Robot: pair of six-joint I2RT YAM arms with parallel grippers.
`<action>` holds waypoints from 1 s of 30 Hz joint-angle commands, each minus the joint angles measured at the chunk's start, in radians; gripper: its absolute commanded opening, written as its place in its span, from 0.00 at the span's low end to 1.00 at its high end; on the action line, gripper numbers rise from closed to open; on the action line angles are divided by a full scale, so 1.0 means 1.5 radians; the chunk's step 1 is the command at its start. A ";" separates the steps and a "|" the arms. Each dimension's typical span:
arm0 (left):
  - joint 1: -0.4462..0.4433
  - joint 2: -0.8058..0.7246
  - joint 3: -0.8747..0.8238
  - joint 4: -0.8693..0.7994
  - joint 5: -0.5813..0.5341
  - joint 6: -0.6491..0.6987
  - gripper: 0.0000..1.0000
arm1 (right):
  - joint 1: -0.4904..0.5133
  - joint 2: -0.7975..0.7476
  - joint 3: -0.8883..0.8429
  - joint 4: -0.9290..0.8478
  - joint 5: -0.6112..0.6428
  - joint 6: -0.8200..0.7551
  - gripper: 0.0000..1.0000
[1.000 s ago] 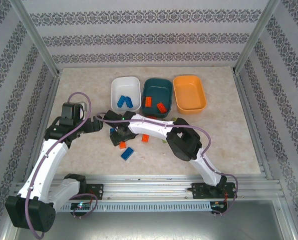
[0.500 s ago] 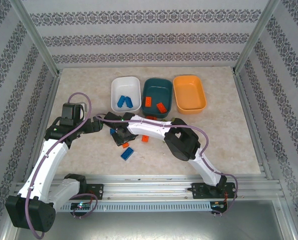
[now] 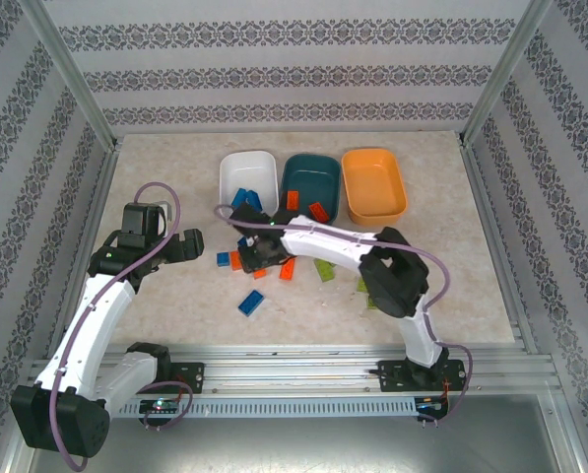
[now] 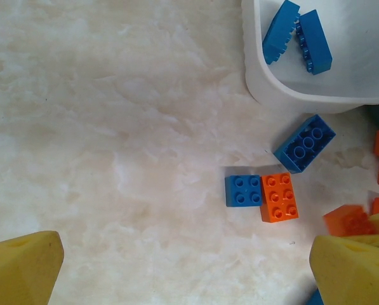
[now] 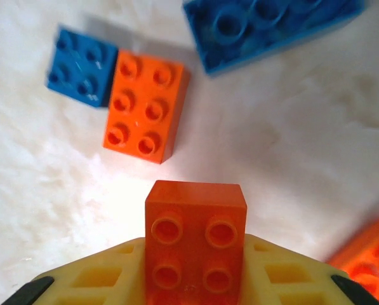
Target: Sort the legos into containers by color
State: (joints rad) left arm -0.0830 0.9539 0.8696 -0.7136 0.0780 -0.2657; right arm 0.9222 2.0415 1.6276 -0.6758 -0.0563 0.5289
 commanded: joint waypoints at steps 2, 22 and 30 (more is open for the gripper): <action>0.008 -0.002 -0.005 0.006 0.020 0.003 1.00 | -0.048 -0.087 -0.020 0.039 -0.044 0.013 0.34; 0.006 0.008 -0.030 0.072 0.193 0.009 1.00 | -0.310 -0.015 0.082 0.034 -0.057 -0.033 0.34; -0.008 0.063 -0.036 0.088 0.283 0.010 1.00 | -0.321 0.081 0.152 0.000 -0.061 -0.045 0.34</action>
State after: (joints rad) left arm -0.0856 1.0229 0.8265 -0.6205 0.4229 -0.2611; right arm 0.4469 2.1365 1.8103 -0.6353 -0.1371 0.4854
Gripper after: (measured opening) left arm 0.999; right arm 0.340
